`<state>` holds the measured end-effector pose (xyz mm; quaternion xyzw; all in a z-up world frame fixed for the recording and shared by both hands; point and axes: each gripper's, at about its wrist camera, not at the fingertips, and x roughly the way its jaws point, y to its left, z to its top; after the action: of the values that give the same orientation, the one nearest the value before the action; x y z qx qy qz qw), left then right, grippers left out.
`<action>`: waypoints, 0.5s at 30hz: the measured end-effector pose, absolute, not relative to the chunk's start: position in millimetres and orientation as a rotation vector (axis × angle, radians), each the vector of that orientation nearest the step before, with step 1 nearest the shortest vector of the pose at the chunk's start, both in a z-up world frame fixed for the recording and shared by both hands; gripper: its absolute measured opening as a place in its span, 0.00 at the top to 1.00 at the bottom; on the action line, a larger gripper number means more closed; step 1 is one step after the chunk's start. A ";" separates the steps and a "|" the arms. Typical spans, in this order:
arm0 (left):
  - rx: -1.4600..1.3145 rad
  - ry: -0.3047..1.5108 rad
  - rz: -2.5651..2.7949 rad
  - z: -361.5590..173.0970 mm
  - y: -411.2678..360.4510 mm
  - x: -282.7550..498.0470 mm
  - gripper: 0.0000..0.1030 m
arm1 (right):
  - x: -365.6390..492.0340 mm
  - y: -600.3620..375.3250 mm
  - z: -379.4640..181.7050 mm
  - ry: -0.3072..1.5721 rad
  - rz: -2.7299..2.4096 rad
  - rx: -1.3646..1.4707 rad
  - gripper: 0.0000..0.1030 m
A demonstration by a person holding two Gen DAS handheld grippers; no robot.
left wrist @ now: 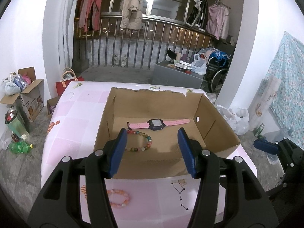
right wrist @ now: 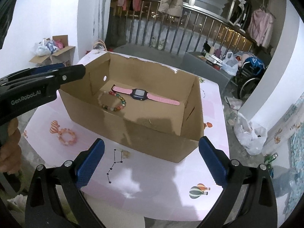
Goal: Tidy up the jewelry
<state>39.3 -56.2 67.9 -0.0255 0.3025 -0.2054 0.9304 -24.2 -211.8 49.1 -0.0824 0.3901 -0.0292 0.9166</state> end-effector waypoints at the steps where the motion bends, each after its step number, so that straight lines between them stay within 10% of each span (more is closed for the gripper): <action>1: -0.052 0.619 -0.421 67.9 -55.8 39.1 0.49 | -24.5 -212.6 49.5 0.801 -0.050 -0.160 0.06; 15: -0.050 0.621 -0.419 67.6 -56.3 37.7 0.49 | -27.0 -227.2 51.6 0.797 0.071 0.010 0.06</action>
<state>37.7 -56.3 67.6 -0.0246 0.3033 -0.2048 0.9303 -27.0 -227.2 51.6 0.0050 0.3879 0.0344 0.9210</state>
